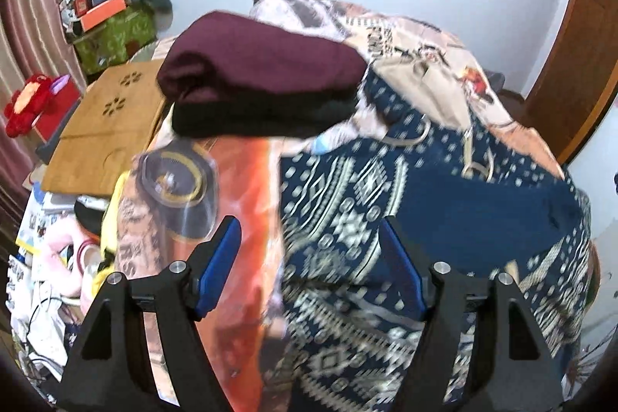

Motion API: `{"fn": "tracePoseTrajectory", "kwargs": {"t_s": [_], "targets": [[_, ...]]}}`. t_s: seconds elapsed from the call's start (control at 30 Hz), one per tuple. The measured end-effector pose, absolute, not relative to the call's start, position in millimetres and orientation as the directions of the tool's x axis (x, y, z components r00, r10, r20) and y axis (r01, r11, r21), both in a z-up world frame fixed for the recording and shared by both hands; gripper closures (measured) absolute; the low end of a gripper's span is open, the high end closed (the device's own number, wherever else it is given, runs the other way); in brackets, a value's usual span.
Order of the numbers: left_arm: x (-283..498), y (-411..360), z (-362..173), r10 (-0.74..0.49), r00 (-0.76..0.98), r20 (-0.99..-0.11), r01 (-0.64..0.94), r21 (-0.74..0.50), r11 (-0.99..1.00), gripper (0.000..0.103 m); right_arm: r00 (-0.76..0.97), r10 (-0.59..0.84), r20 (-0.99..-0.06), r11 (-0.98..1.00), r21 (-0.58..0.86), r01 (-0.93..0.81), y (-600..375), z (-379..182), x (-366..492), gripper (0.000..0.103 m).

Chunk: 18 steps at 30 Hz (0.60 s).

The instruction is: Fold large clothes

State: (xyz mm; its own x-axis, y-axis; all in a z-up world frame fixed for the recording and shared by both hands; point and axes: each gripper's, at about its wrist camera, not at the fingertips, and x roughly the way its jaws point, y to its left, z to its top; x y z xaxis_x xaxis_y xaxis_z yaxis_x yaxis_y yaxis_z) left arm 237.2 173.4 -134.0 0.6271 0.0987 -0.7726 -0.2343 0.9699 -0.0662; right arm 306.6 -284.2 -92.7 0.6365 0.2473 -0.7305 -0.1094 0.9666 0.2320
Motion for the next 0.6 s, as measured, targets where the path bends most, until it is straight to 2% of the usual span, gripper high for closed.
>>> {"fn": "tracePoseTrajectory", "kwargs": {"t_s": [0.27, 0.47, 0.6], "targets": [[293, 117, -144, -0.007, 0.612, -0.791, -0.147, -0.123, 0.981, 0.029, 0.574, 0.202, -0.793, 0.940, 0.321, 0.112, -356, -147, 324, 0.038], [327, 68, -170, -0.081, 0.562, -0.823, -0.072, -0.146, 0.987, 0.029, 0.491, 0.268, -0.829, 0.857, 0.438, 0.272, -392, -204, 338, 0.038], [342, 41, -190, -0.115, 0.521, -0.846, -0.033, -0.154, 0.987, 0.029, 0.492, 0.326, -0.807, 0.787, 0.520, 0.331, -404, -226, 351, 0.038]]}}
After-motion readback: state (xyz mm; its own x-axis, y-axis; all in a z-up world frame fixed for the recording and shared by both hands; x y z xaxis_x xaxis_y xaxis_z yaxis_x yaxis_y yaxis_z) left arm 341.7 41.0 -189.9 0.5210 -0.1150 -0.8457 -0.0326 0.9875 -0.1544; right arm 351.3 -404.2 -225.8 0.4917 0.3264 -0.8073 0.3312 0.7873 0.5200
